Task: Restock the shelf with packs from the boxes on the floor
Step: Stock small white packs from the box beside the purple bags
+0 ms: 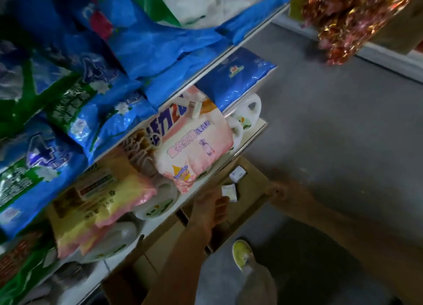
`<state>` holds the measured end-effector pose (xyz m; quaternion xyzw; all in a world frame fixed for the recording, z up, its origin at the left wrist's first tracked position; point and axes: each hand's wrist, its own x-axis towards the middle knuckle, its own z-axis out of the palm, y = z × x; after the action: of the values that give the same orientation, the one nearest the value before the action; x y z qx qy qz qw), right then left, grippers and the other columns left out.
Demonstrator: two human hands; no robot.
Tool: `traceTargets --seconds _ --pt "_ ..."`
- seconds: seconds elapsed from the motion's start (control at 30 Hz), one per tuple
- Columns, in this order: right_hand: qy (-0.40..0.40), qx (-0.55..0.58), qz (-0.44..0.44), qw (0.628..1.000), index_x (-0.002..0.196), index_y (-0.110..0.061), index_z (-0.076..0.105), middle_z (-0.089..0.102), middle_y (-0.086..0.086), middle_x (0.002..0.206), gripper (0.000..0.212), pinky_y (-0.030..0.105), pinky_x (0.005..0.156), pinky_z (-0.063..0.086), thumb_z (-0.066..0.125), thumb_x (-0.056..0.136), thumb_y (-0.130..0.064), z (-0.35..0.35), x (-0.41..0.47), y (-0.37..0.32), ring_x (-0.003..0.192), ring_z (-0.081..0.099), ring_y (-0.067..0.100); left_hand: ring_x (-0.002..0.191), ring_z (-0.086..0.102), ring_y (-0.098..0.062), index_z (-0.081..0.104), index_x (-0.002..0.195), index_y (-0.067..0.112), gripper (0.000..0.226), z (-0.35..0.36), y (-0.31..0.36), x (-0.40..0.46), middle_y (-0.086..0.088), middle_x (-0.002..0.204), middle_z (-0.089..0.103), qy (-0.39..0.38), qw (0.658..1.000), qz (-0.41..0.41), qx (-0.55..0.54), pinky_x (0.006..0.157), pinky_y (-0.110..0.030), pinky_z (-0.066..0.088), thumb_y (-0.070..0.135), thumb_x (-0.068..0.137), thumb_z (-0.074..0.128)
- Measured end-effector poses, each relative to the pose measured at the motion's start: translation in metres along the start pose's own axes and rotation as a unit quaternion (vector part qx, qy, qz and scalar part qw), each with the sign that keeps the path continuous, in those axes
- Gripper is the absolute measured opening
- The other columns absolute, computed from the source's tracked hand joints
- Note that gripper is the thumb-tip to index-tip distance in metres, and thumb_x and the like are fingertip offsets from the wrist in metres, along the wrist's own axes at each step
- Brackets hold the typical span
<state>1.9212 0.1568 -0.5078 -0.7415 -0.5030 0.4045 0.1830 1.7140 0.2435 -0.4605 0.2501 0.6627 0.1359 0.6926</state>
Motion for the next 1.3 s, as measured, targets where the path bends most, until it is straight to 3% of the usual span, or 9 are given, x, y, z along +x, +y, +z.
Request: traceTargets --seconds 0.23,0.6,0.7,0.83,0.97,1.03,1.1,1.2,1.3 --pt "-0.048 0.002 0.12 0.992 0.122 -0.02 0.057 0.059 0.002 0.113 0.035 0.035 0.089 0.049 0.062 0.088 -0.027 0.054 0.116 0.09 0.106 0.06 0.021 0.068 0.065 -0.018 0.063 0.091 0.014 0.014 0.041 -0.018 0.137 -0.004 0.074 0.07 0.002 0.998 -0.03 0.063 0.062 -0.03 0.051 0.021 0.1 0.054" --pt "-0.152 -0.149 0.092 0.973 0.155 -0.021 -0.002 -0.002 0.007 0.163 0.069 0.035 0.115 0.019 0.042 0.101 -0.025 0.169 0.254 0.222 0.149 0.006 0.024 0.079 0.062 -0.017 0.059 0.122 0.005 0.026 0.06 -0.132 0.348 -0.011 0.099 0.065 0.038 0.983 -0.119 0.134 0.065 -0.028 0.053 0.012 0.098 0.056" --pt "-0.16 -0.176 0.071 0.969 0.155 -0.017 0.004 0.002 0.011 0.161 0.072 0.035 0.112 0.025 0.048 0.098 -0.017 0.199 0.283 0.249 0.148 0.009 0.029 0.079 0.059 -0.014 0.053 0.13 0.012 0.039 0.063 -0.164 0.402 -0.006 0.094 0.062 0.061 0.981 -0.135 0.122 0.068 -0.03 0.051 0.009 0.093 0.064" --pt "-0.099 -0.244 -0.011 0.965 0.147 -0.015 0.024 0.024 0.01 0.149 0.069 0.04 0.103 0.039 0.057 0.087 -0.005 0.23 0.334 0.279 0.136 0.024 0.03 0.091 0.057 -0.016 0.036 0.14 0.015 0.068 0.069 -0.195 0.475 -0.01 0.132 0.053 0.106 0.979 -0.082 0.155 0.077 -0.031 0.048 0.013 0.084 0.075" --pt "-0.009 -0.306 -0.127 0.943 0.131 -0.006 0.053 0.048 0.016 0.14 0.046 0.044 0.082 0.056 0.048 0.085 -0.004 0.261 0.388 0.305 0.133 0.043 0.034 0.138 0.037 -0.027 0.013 0.154 0.023 0.109 0.076 -0.217 0.539 -0.006 0.159 0.023 0.146 0.963 -0.032 0.224 0.105 -0.042 0.04 0.027 0.073 0.085" --pt "0.031 -0.368 -0.174 0.913 0.113 -0.011 0.068 0.065 0.011 0.121 0.041 0.037 0.075 0.059 0.073 0.073 -0.017 0.272 0.408 0.316 0.117 0.061 0.029 0.147 0.021 -0.029 0.004 0.156 0.024 0.12 0.08 -0.222 0.561 -0.006 0.162 0.012 0.162 0.953 -0.012 0.255 0.114 -0.051 0.032 0.028 0.07 0.087" --pt "0.036 -0.449 -0.193 0.872 0.109 -0.016 0.07 0.069 0.005 0.114 0.051 0.031 0.079 0.055 0.083 0.063 -0.032 0.286 0.428 0.33 0.108 0.065 0.024 0.149 0.014 -0.028 0.001 0.156 0.021 0.122 0.086 -0.226 0.58 -0.007 0.162 0.011 0.175 0.941 0.006 0.289 0.118 -0.049 0.026 0.027 0.069 0.087" --pt "0.078 -0.487 -0.215 0.843 0.107 -0.022 0.069 0.069 -0.001 0.101 0.028 0.035 0.083 0.04 0.061 0.082 -0.032 0.301 0.443 0.335 0.099 0.063 0.021 0.149 0.014 -0.027 -0.003 0.156 0.018 0.129 0.092 -0.234 0.602 -0.008 0.161 0.012 0.194 0.926 0.004 0.322 0.119 -0.046 0.024 0.03 0.066 0.088" --pt "0.112 -0.525 -0.245 0.807 0.095 -0.02 0.07 0.062 -0.001 0.081 0.021 0.035 0.076 0.033 0.068 0.079 -0.034 0.305 0.452 0.336 0.087 0.047 0.022 0.149 0.013 -0.025 -0.005 0.156 0.018 0.128 0.1 -0.238 0.618 -0.007 0.161 0.011 0.228 0.914 -0.012 0.336 0.121 -0.044 0.019 0.038 0.067 0.086"
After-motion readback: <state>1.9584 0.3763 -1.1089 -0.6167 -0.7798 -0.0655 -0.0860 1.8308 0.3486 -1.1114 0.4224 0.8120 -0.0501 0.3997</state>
